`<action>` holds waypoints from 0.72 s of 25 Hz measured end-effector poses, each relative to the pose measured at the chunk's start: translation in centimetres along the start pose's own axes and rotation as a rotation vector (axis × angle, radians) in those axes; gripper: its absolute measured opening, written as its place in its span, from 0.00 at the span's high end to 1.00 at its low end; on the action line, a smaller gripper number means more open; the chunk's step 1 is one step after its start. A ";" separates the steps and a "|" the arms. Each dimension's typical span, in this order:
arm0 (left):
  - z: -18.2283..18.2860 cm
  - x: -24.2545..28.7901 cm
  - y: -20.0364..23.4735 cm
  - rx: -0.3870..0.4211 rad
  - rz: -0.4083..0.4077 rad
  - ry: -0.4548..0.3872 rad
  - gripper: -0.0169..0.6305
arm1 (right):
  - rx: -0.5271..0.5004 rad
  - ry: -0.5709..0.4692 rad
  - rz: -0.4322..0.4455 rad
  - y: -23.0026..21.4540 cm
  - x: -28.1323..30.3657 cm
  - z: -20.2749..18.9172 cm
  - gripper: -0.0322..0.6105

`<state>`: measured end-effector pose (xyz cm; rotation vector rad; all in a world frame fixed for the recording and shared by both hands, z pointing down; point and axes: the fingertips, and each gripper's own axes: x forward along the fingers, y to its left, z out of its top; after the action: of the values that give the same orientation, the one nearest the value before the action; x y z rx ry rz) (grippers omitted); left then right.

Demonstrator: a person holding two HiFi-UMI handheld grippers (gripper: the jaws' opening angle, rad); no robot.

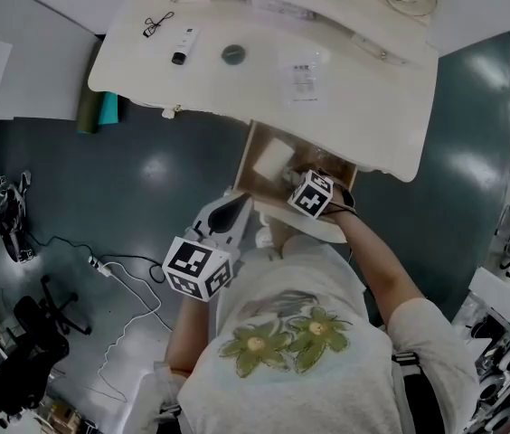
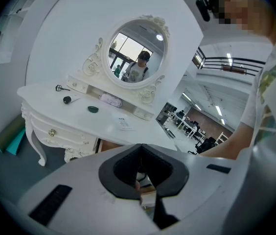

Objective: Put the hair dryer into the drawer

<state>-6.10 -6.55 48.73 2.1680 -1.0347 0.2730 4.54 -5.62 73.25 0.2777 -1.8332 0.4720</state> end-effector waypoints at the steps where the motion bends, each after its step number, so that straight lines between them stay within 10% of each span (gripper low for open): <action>1: -0.1 0.0 0.0 -0.002 0.001 0.002 0.96 | 0.001 0.004 0.002 0.0 0.2 -0.1 0.61; 18: -0.3 0.3 0.2 -0.001 0.008 0.022 0.96 | -0.007 0.026 -0.006 -0.4 2.0 -0.2 0.61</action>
<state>-6.03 -6.60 49.21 2.1554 -1.0311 0.2994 4.24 -5.78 75.25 0.2713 -1.8078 0.4632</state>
